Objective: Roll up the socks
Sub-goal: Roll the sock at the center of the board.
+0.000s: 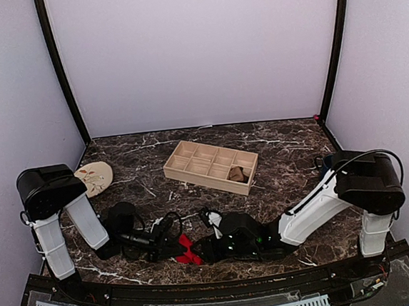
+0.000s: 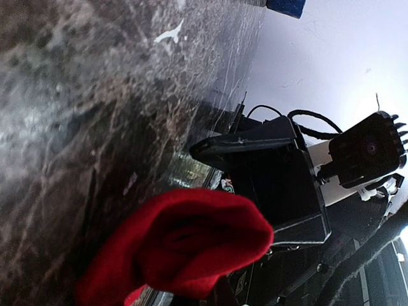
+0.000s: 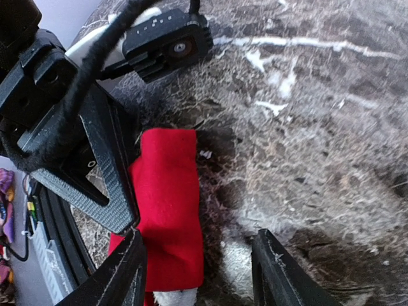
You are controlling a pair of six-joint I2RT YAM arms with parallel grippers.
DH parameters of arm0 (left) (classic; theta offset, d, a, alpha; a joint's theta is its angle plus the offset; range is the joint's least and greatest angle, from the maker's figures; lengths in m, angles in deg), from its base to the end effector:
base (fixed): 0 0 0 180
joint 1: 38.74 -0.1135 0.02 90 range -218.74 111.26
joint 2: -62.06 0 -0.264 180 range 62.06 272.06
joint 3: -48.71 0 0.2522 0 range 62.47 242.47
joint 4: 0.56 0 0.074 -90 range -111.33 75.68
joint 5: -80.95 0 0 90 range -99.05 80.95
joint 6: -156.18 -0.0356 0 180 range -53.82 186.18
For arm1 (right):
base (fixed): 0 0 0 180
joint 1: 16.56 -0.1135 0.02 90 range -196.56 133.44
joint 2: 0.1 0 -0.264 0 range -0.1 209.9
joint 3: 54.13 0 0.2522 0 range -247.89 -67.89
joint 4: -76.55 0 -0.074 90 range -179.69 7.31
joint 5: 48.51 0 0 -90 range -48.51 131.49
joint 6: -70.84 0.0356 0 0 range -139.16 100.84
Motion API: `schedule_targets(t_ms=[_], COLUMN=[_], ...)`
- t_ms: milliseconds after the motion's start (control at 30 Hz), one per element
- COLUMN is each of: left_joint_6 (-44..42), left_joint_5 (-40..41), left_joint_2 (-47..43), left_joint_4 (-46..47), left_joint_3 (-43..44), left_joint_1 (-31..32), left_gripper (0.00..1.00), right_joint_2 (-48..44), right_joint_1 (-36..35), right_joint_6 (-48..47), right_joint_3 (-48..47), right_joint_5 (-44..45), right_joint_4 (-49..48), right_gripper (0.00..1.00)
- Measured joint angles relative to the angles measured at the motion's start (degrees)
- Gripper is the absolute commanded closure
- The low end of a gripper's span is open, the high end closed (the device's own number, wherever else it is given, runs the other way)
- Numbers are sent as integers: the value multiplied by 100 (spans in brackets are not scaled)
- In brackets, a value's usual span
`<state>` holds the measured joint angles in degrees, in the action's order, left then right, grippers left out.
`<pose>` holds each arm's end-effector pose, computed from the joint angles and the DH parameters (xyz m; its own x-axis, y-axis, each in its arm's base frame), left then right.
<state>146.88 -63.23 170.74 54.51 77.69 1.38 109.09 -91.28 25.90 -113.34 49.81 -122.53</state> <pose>0.1618 -0.1741 0.0759 -0.9799 0.0705 0.1866 -0.1625 0.2606 -0.9517 0.1005 0.3485 0.1136 -0.7481 -0.0806 -0.6587 -0.5553 0.6195 0.5549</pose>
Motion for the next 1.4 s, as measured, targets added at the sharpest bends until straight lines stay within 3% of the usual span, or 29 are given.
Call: schedule_targets(t_ms=[867, 1167, 1400], left_joint_6=[-4, 55, 59], left_joint_5=[-291, -337, -339], left_joint_2=[577, 656, 660], left_joint_4=[1196, 1357, 1368], left_joint_3=[-168, -170, -175], left_joint_1=[-85, -103, -103], left_gripper=[100, 100, 98], right_joint_2=[442, 568, 662], right_joint_1=[315, 319, 361], right_joint_6=[601, 686, 780], right_joint_3=[111, 11, -114], right_joint_5=[-2144, -2398, -2417], right_joint_4=[-1054, -992, -863], right_gripper=[49, 72, 98])
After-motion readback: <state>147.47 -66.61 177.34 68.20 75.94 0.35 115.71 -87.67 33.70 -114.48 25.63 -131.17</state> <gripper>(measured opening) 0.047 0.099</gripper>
